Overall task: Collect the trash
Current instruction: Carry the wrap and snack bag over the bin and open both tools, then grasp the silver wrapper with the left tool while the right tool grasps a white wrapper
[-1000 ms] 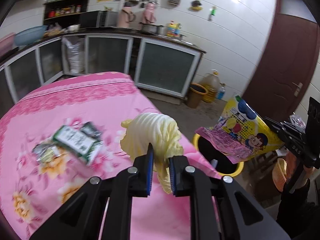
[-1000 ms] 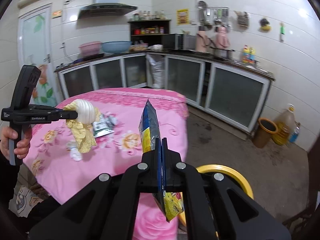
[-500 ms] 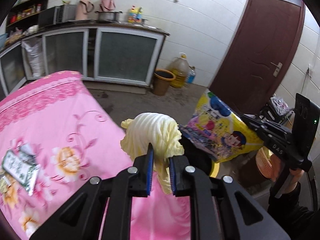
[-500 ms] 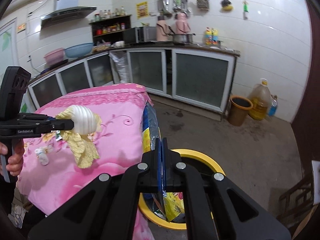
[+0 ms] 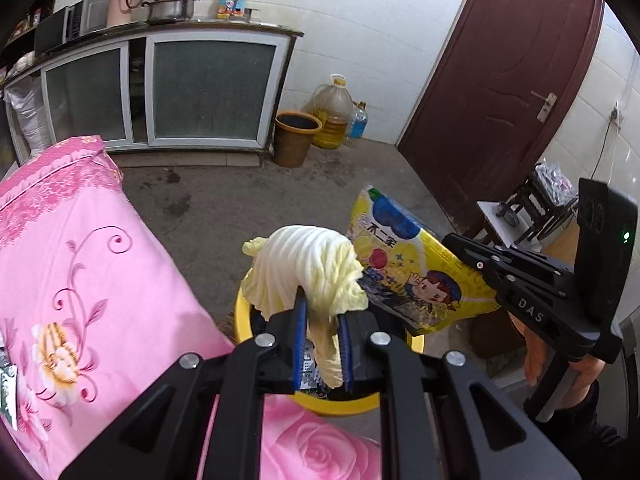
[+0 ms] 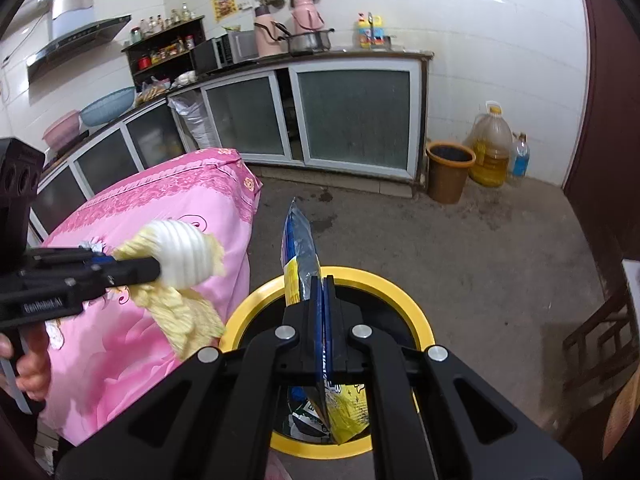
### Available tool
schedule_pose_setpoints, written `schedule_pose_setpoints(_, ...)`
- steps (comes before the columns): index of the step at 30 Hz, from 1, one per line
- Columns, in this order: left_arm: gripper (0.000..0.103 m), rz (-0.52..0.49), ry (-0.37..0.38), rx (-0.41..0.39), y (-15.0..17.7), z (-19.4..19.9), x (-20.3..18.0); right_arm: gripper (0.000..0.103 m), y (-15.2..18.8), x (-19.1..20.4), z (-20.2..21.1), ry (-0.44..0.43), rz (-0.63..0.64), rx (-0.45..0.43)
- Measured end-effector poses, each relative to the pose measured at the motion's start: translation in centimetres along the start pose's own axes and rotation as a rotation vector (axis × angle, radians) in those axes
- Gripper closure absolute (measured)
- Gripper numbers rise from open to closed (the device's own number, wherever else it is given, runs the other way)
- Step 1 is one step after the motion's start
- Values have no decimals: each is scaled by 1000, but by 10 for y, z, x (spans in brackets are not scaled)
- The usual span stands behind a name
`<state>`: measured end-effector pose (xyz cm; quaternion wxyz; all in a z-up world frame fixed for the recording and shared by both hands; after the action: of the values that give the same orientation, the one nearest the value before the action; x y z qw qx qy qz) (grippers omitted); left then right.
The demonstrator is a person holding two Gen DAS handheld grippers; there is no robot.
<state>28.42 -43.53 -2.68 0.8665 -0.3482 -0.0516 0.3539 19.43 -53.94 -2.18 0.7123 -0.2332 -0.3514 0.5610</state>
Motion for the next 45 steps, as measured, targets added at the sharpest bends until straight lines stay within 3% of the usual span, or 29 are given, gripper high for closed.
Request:
schedule_pose_setpoints(8, 88, 4, 9, 14, 0, -23, -9, 100, -1, -20, -23, -3, -101, 39)
schedule_pose_setpoints(11, 69, 28, 24, -3, -1, -20, -6, 100, 1, -26, -27, 25, -108, 49)
schedule_pose_setpoints(13, 33, 42, 14, -37, -3, -12, -1, 99, 1, -30, -28, 44, -116, 55)
schedule_pose_setpoints(14, 27, 45, 10, -49, -4, -9, -1, 99, 2, -32, -30, 47, -121, 62)
schedule_pose_setpoints(17, 13, 53, -12, -103, -6, 9, 6, 99, 6, -36, -30, 51, -141, 69)
schedule_pose_setpoints(23, 12, 49, -115, -181, 10, 54, 41, 99, 12, -21, -23, 7, -131, 56)
schedule_pose_setpoints(29, 12, 130, -200, -219, 59, 117, 116, 99, 8, 58, -21, -170, 11, 24)
schedule_pose_setpoints(33, 12, 192, -335, -253, 103, 167, 183, 97, 0, 127, -37, -269, 105, 52)
schedule_pose_setpoints(35, 12, 247, -414, -249, 131, 190, 226, 78, 0, 159, -48, -309, 145, 78)
schedule_pose_setpoints(36, 12, 271, -440, -247, 142, 199, 243, 52, 1, 171, -53, -325, 156, 87)
schedule_pose_setpoints(37, 12, 295, -467, -242, 153, 206, 260, 44, 2, 194, -62, -364, 165, 93)
schedule_pose_setpoints(41, 12, 394, -571, -195, 197, 232, 335, 50, 11, 261, -93, -425, 243, 166)
schedule_pose_setpoints(45, 12, 404, -621, -172, 220, 244, 369, 50, 18, 328, -123, -515, 295, 237)
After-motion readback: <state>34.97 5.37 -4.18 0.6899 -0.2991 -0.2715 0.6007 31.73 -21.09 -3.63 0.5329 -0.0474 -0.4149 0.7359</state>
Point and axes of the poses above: each gripper's, at about its wrist camera, not at the fingertips, and z roughly against the way its jaws point, x to its left, y to its underside, the point moved 9 cm from there along -z, roughly the way its jaws point, and after that the axes turned 9 degrees about -y, right-handed, at the moved point
